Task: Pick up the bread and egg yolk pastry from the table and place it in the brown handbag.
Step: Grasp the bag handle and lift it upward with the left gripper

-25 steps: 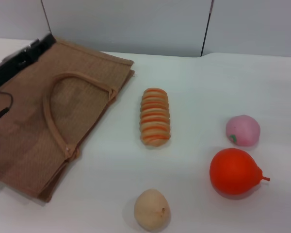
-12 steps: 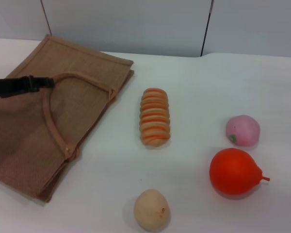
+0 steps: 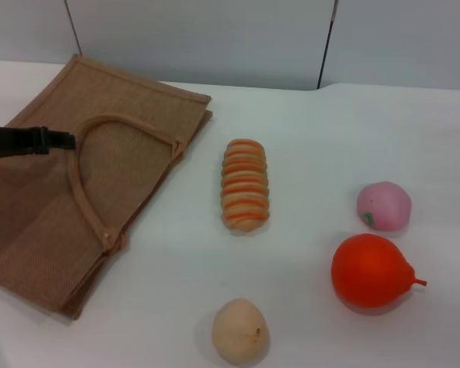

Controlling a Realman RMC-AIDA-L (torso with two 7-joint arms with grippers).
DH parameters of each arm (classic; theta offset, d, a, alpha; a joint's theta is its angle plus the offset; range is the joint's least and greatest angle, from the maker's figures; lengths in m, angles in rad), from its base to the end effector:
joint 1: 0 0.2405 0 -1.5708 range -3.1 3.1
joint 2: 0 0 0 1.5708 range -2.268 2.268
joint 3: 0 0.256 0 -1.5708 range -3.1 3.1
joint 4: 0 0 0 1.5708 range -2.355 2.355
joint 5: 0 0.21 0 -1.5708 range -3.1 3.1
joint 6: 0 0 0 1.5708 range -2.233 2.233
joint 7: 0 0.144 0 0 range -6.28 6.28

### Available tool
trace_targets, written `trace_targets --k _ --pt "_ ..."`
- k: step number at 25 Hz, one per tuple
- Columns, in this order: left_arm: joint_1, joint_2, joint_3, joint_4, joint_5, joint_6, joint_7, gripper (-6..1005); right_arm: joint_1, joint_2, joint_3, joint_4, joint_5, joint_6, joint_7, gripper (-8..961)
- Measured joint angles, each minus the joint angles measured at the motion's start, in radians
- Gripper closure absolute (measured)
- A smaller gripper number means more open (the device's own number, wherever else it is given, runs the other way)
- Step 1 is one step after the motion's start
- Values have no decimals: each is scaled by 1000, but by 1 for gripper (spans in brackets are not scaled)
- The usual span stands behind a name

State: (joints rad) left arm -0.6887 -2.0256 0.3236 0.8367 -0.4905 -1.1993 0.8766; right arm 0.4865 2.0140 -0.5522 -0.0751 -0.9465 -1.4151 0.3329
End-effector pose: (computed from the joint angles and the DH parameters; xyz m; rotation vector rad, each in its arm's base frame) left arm -0.3293 0.3962 0.0925 -1.9083 -1.4892 -0.2656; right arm 0.3233 0.3417 0.0565 -1.5818 0.2957 0.8422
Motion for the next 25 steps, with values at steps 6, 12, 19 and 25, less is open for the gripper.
trace_targets --k 6,12,19,25 --pt "-25 -3 1 -8 12 17 24 431 2 0 0 2 0 3 0 157" --pt "-51 -3 3 -51 40 38 31 432 4 0 0 3 0 4 0 157" --pt "-76 -3 3 -79 110 62 5 433 4 0 4 2 0 9 0 156" --pt "-74 0 3 -74 125 55 -8 433 2 0 5 1 0 14 0 156"
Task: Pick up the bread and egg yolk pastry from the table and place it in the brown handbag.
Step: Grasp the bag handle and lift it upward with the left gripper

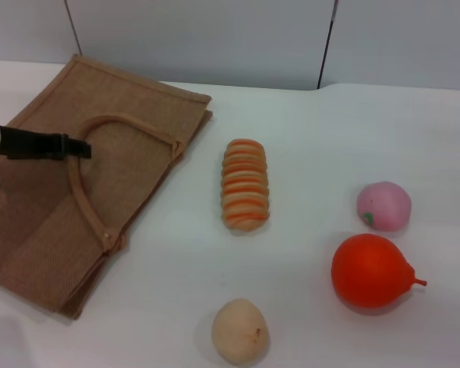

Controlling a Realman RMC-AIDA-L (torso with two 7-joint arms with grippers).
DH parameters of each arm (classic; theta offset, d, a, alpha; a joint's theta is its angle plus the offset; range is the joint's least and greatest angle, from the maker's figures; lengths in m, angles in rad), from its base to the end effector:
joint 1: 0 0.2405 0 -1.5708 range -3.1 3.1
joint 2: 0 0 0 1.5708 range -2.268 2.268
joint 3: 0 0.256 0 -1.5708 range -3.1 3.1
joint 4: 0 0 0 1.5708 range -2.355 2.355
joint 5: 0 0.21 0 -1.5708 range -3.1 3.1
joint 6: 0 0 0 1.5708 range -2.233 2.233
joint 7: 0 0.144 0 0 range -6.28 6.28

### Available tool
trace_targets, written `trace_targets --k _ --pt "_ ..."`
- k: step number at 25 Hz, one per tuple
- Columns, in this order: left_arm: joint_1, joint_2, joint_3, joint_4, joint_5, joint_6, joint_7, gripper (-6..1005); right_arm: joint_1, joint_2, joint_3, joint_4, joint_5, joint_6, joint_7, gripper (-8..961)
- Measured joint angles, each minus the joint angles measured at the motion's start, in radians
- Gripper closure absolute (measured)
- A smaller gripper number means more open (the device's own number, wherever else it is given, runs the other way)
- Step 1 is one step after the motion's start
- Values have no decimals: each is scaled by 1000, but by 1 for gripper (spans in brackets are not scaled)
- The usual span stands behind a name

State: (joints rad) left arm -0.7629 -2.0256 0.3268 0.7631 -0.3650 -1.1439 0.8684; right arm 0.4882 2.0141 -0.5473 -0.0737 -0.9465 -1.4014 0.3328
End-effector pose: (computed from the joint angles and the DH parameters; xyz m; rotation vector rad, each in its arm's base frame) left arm -0.3201 0.4107 0.0750 -1.9575 -1.4615 -0.1353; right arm 0.3249 0.3428 0.0561 -1.5794 0.3082 0.8327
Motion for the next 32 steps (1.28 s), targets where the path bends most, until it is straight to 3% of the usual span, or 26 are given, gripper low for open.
trace_targets --k 11,20,31,32 --pt "-26 -4 4 -44 20 60 13 434 1 0 3 0 0 1 0 156" --pt "-41 -3 102 -95 20 108 5 435 4 0 3 0 0 1 0 155" --pt "-38 0 105 -104 22 110 -5 436 4 0 3 2 0 1 0 155" --pt "-37 1 106 -104 22 109 -6 481 4 0 3 2 0 1 0 155"
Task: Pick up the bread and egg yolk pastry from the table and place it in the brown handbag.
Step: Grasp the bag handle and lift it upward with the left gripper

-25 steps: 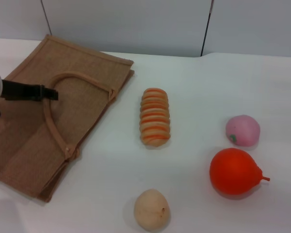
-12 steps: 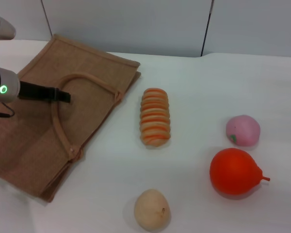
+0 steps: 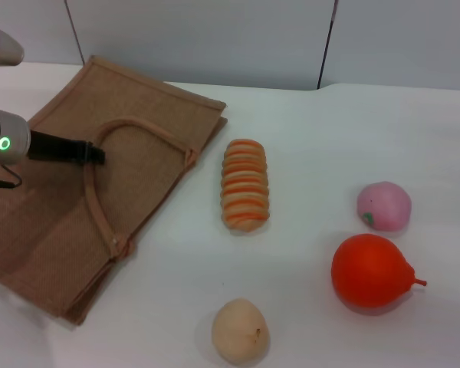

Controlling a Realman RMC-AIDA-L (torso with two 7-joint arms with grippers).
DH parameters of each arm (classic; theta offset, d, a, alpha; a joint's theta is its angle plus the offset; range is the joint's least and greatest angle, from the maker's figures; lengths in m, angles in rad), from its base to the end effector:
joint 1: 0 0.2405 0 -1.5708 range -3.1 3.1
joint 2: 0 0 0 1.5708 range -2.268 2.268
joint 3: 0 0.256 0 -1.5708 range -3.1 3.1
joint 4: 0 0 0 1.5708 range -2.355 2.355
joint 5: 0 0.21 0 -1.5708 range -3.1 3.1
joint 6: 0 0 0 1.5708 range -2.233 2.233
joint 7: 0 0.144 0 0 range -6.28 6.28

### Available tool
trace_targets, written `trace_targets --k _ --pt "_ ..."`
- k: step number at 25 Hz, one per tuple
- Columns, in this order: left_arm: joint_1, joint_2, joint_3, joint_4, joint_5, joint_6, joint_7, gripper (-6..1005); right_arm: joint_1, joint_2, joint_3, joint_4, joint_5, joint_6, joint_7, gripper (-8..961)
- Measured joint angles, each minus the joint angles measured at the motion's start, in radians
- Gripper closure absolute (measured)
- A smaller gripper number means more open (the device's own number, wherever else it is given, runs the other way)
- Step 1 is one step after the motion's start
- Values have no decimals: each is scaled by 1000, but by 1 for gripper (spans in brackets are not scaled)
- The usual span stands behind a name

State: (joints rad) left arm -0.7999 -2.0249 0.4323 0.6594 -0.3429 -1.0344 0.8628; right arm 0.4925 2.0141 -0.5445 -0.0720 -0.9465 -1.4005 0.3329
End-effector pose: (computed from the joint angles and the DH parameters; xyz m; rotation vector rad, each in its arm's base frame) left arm -0.3111 0.4235 0.0495 -2.0176 -1.3899 -0.0268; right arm 0.3238 0.3441 0.0561 -1.5781 0.3083 0.8358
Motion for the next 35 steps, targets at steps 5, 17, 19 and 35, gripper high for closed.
trace_targets --k 5,17,19,35 --pt "2 0 0 0 12 0 -9 698 0 0 0 0 0 0 0 155" --pt "12 -7 -5 7 -67 41 22 884 -4 0 0 0 0 0 0 154" --pt "20 -8 -6 8 -140 21 72 884 -5 0 0 0 0 0 0 154" --pt "156 -7 -16 1 -848 -308 535 888 5 0 -46 1 -11 7 27 154"
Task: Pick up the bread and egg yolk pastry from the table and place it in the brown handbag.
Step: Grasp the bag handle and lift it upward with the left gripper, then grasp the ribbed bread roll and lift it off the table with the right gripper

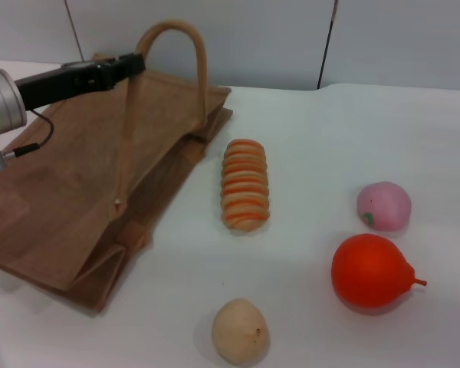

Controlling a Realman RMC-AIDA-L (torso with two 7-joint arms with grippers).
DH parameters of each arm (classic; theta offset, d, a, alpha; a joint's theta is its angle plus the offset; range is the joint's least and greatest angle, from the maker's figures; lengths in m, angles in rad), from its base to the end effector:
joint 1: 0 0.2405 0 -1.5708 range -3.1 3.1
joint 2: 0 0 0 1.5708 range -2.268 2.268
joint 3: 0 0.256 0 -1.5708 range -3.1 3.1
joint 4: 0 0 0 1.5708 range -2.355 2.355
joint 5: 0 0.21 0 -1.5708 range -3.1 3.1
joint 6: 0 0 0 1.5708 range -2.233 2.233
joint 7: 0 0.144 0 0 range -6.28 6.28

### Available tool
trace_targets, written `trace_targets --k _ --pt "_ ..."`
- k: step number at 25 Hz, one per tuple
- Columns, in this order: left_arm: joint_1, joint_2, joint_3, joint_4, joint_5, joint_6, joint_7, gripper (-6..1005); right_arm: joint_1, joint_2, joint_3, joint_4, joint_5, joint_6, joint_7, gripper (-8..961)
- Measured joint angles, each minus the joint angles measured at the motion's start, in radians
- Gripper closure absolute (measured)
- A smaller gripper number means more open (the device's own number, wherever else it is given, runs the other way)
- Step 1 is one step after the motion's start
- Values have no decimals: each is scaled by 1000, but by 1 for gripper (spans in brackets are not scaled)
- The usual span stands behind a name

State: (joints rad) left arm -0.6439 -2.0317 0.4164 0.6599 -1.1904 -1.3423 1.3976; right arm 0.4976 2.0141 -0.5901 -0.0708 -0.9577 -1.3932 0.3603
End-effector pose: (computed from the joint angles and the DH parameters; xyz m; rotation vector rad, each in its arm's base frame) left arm -0.2622 0.4001 0.0681 -2.2028 -1.0377 -0.9206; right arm 0.3194 0.3452 0.0477 -1.6375 0.3191 0.8505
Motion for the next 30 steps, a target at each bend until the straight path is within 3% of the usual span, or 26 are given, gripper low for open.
trace_targets --k 6,13,30 --pt "28 0 1 -58 -152 -76 142 890 24 -3 -83 -13 -37 46 57 153" --pt "66 1 1 -98 -289 -129 224 891 84 -12 -112 -25 -242 114 123 153" --pt "66 1 -11 -105 -349 -204 267 892 255 2 -112 -49 -722 288 403 152"
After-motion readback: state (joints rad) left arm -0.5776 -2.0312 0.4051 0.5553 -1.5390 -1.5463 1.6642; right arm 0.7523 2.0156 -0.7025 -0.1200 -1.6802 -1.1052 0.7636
